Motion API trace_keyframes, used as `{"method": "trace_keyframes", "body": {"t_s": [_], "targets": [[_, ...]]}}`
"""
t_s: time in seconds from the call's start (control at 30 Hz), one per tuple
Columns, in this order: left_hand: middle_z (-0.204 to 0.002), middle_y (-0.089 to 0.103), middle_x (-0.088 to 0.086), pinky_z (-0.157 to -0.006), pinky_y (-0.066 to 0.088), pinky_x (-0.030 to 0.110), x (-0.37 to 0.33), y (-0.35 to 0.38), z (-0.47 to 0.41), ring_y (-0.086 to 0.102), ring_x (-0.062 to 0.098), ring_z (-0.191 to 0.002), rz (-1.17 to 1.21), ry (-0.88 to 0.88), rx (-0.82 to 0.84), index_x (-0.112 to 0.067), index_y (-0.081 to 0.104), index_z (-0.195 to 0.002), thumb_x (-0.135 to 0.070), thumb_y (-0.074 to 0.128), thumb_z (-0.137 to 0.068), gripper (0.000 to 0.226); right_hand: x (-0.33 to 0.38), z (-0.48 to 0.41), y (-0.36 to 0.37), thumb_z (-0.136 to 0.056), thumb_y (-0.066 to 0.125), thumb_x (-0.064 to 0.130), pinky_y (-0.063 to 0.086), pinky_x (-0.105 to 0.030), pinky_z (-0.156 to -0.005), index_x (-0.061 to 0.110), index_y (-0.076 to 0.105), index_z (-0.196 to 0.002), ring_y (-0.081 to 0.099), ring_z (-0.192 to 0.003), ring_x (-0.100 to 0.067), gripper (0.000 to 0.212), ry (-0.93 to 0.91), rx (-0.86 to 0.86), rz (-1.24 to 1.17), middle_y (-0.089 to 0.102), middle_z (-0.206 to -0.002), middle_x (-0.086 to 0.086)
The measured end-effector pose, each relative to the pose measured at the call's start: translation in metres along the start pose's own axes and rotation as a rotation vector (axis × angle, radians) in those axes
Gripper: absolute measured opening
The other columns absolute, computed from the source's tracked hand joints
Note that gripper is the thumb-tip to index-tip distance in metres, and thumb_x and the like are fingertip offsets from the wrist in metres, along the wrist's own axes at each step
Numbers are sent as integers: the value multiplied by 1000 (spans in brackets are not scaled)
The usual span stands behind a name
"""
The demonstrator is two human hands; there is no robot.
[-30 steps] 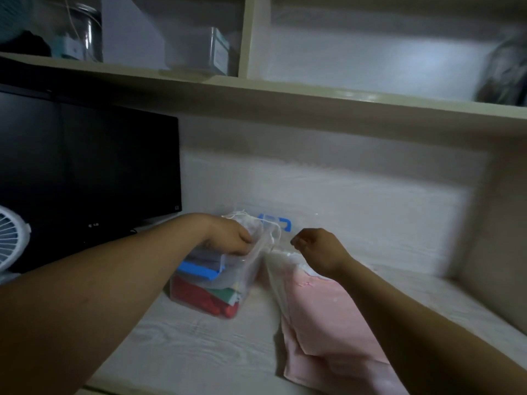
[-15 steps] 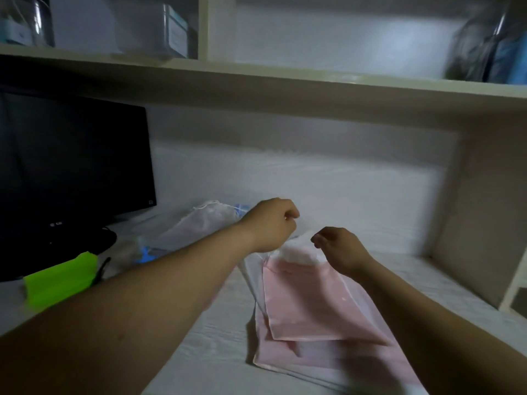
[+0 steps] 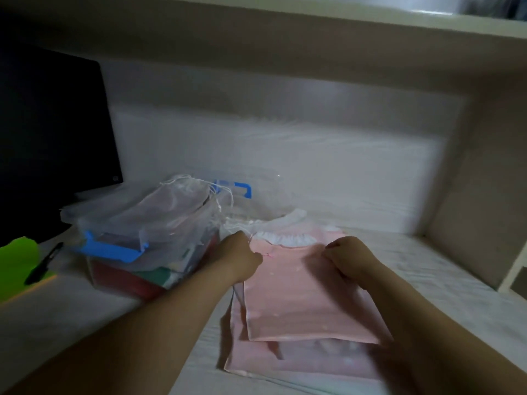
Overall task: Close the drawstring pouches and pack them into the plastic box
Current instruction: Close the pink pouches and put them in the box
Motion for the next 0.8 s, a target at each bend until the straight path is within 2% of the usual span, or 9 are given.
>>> {"method": "trace_keyframes", "body": {"t_s": [0.2, 0.27, 0.37, 0.43, 0.53, 0.63, 0.67, 0.73, 0.8], "targets": [[-114, 68, -5, -88, 52, 31, 9, 11, -7, 65, 24, -104, 54, 74, -82, -30, 59, -115, -42, 69, -90, 30, -4, 17, -3, -93, 71, 26, 35, -20, -46, 14, 75, -86, 52, -42, -10, 15, -72, 21, -170, 63, -55, 2], [-104, 73, -5, -84, 53, 31, 14, 5, -11, 68, 24, -99, 67, 93, -173, -30, 63, -99, -35, 64, -93, 8, -5, 18, -5, -92, 72, 29, 39, -23, -52, 13, 75, -85, 58, -50, -11, 18, -82, 48, -183, 70, -64, -5], [-90, 71, -1, -71, 50, 31, 18, 3, -14, 67, 27, -89, 103, 93, -261, -22, 62, -80, -15, 55, -96, 19, -10, 16, -7, -89, 72, 29, 40, -32, -62, 6, 71, -83, 59, -59, -18, 24, -72, 58, -141, 70, -73, -16], [-110, 69, 5, -83, 52, 35, 15, -1, -11, 65, 28, -102, 111, 117, -333, -23, 68, -103, -10, 52, -97, 21, -12, 14, -8, -85, 70, 27, 35, -34, -61, 4, 57, -72, 50, -58, -19, 29, -54, 61, -144, 55, -62, -14], [-141, 41, 4, -108, 47, 41, 9, -3, -7, 52, 25, -123, 143, 156, -378, -29, 51, -145, -7, 54, -99, 51, -15, 10, -8, -76, 68, 28, 28, -39, -61, 21, 44, -65, 40, -60, -19, 27, -28, 90, -220, 40, -61, -4], [-124, 51, 3, -100, 48, 41, -4, -7, -1, 53, 25, -115, 24, 231, -424, -27, 64, -124, -17, 57, -100, 27, -15, 14, -6, -74, 70, 22, 39, -44, -62, 12, 51, -68, 52, -62, -27, 22, -5, 149, -355, 57, -65, -16], [-117, 57, 1, -94, 50, 41, -6, -6, 1, 55, 24, -108, 1, 229, -409, -26, 66, -114, -24, 56, -101, 17, -13, 17, -5, -78, 71, 17, 47, -46, -67, 5, 60, -78, 62, -68, -32, 15, 4, 191, -435, 68, -77, -25], [-104, 63, -4, -86, 54, 41, -5, -2, 1, 60, 23, -95, 14, 166, -319, -26, 65, -100, -41, 51, -100, 20, -12, 19, -3, -86, 69, 4, 54, -51, -84, 1, 70, -104, 69, -85, -38, 18, 18, 272, -579, 71, -105, -34], [-85, 65, -9, -77, 56, 40, 0, 1, -3, 63, 21, -80, 73, 118, -257, -26, 61, -84, -56, 47, -96, 35, -11, 18, -1, -87, 66, -1, 51, -55, -96, 3, 72, -111, 66, -96, -39, 25, 20, 335, -682, 69, -113, -35]]}}
Point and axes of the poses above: each hand's wrist, its own z-axis away from the middle knuckle, its own y-axis out of the palm, x = y × z, the point moved 6 cm from there along -z, towards the middle knuckle
